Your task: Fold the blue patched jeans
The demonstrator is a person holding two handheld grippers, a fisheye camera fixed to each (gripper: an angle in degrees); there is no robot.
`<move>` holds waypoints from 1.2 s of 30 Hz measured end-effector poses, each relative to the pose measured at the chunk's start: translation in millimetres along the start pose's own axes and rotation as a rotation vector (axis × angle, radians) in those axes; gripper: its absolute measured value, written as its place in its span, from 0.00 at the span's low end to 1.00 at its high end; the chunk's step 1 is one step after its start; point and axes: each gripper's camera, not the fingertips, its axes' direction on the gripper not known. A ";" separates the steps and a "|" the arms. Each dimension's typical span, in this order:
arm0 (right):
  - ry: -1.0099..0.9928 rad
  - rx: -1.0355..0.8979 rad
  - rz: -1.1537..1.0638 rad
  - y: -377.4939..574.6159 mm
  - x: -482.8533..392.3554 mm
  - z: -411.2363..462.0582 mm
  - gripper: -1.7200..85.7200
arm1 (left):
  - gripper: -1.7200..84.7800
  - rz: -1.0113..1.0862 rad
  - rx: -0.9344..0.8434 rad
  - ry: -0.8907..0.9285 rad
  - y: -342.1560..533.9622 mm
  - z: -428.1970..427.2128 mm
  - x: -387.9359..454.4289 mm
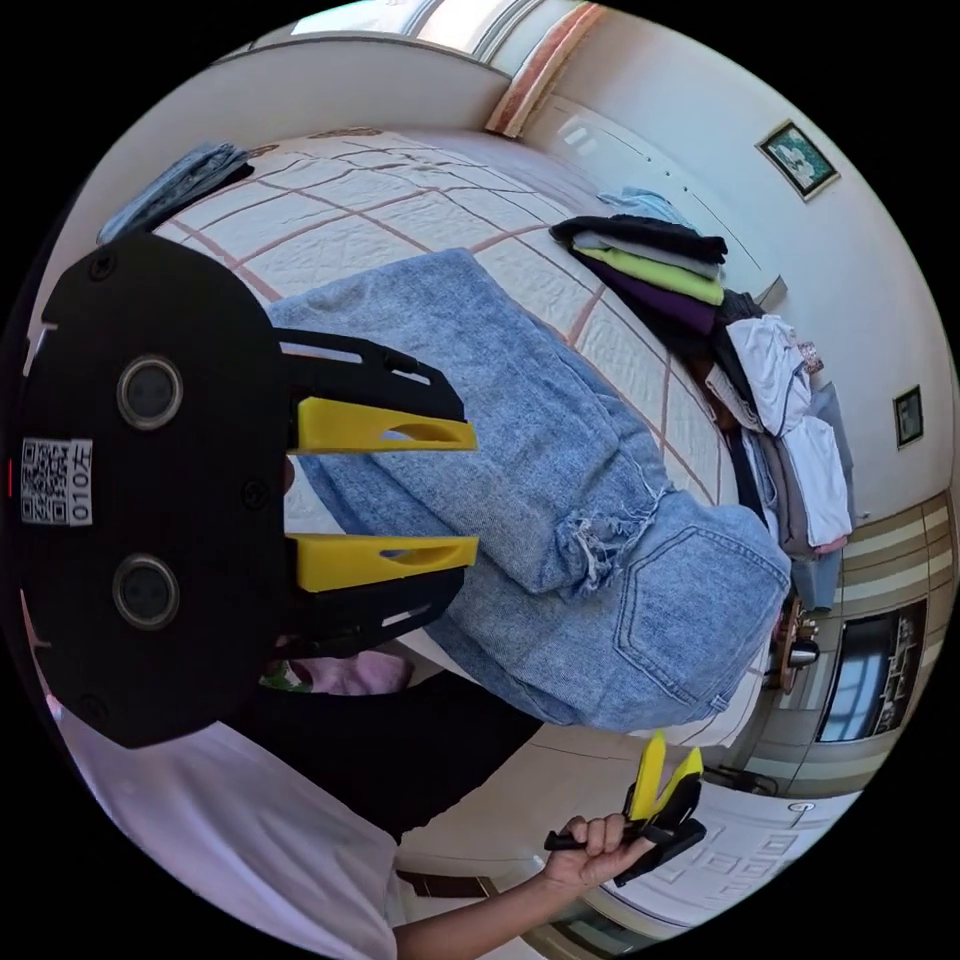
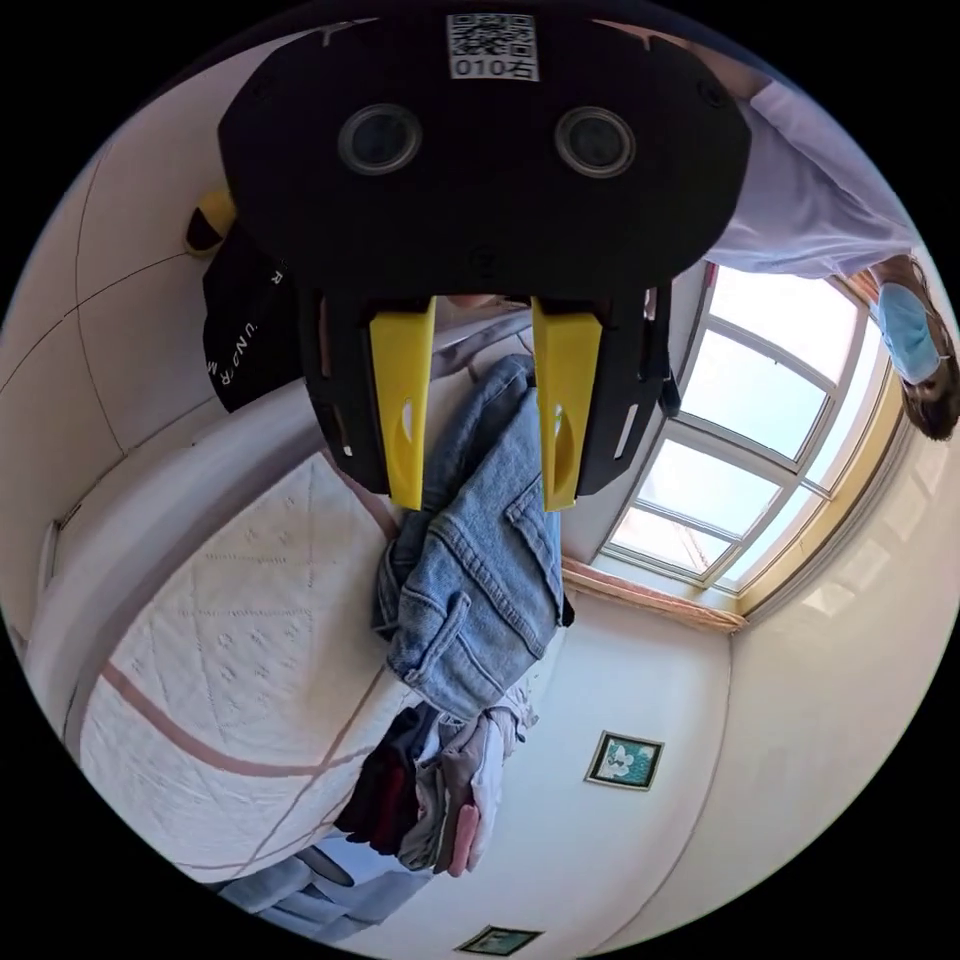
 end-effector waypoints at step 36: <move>0.104 -0.054 0.062 -31.4 -4.1 3.5 0.20 | 0.04 -0.820 0.623 0.052 169.9 -201.6 -296.9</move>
